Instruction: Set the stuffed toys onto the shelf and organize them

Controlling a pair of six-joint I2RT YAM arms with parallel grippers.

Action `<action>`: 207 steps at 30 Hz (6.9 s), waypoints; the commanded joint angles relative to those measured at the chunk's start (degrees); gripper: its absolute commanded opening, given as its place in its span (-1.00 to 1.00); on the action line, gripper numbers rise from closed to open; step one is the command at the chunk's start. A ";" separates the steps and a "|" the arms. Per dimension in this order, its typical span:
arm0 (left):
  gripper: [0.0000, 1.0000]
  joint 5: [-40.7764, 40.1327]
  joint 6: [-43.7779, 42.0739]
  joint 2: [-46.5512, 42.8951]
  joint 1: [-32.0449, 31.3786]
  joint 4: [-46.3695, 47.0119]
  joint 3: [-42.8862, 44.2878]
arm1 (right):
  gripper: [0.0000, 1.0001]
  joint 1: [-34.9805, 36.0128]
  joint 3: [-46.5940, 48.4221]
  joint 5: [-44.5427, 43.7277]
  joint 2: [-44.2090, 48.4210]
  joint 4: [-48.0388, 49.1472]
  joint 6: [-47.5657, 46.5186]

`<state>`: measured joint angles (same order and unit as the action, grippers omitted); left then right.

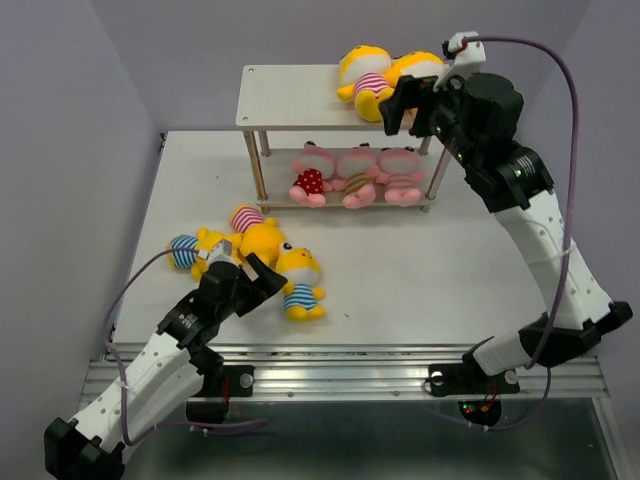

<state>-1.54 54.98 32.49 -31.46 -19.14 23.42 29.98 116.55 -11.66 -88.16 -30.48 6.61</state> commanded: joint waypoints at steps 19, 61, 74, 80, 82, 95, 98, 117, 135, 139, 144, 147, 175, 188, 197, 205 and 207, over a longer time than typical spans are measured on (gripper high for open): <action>0.98 8.59 3.64 3.28 -6.85 3.76 -3.21 | 1.00 -0.36 -53.44 5.77 29.62 8.07 15.80; -1.00 -6.98 4.09 22.80 -22.59 -8.19 13.92 | 1.00 -0.36 -65.48 3.75 28.48 7.54 16.42; -1.00 -10.67 -14.98 13.39 -22.68 -6.70 32.20 | 1.00 -0.36 -71.28 0.42 32.52 7.36 16.94; -1.00 -15.58 -20.87 20.92 -22.68 -8.19 46.78 | 1.00 -0.36 -73.13 -0.21 34.81 7.37 17.29; -1.00 -18.57 -22.63 23.66 -22.59 -8.72 53.90 | 1.00 -0.36 -73.48 0.23 34.90 7.37 17.38; -1.00 4.06 -36.51 45.97 0.78 -6.69 81.94 | 1.00 -0.36 -74.54 5.77 35.16 8.07 20.11; -1.00 12.60 -37.58 49.59 5.44 -7.93 86.70 | 1.00 -0.36 -74.54 5.86 35.86 8.07 20.28; -0.97 37.75 -38.63 66.11 13.09 -9.86 98.83 | 1.00 -0.36 -74.89 6.39 38.59 7.81 20.81; 0.00 35.56 -35.56 65.42 14.41 -7.93 96.29 | 1.00 -0.36 -75.42 6.47 38.94 7.45 21.34; 0.18 34.68 -35.56 64.89 14.41 -8.02 96.11 | 1.00 -0.36 -75.42 6.65 38.85 7.36 21.43; 0.24 34.41 -35.65 63.14 14.50 -7.06 94.88 | 1.00 -0.36 -75.42 6.83 38.85 7.36 21.51; 0.50 34.24 -35.56 61.64 14.41 -5.65 92.69 | 1.00 -0.36 -75.42 6.83 38.68 7.36 21.69; 0.98 -5.40 -19.66 24.56 14.59 -1.07 46.94 | 1.00 -0.36 -77.17 13.42 45.97 9.56 16.06; 0.98 4.61 -12.09 23.67 14.15 4.10 16.67 | 1.00 -0.36 -79.37 11.92 43.51 9.91 15.62; 0.96 5.40 -10.77 34.03 12.92 12.61 11.30 | 1.00 -0.36 -79.64 10.26 43.25 10.09 15.89; 0.61 3.21 -11.47 41.68 12.92 15.53 12.44 | 1.00 -0.36 -79.64 9.73 43.77 10.00 15.89; 0.17 3.30 -11.65 42.74 12.92 16.32 12.79 | 1.00 -0.36 -79.81 9.73 43.60 10.00 15.98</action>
<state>2.83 43.75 74.35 -18.31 -6.02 35.22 29.98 37.32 -1.06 -45.36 -23.07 23.11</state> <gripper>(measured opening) 0.710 0.998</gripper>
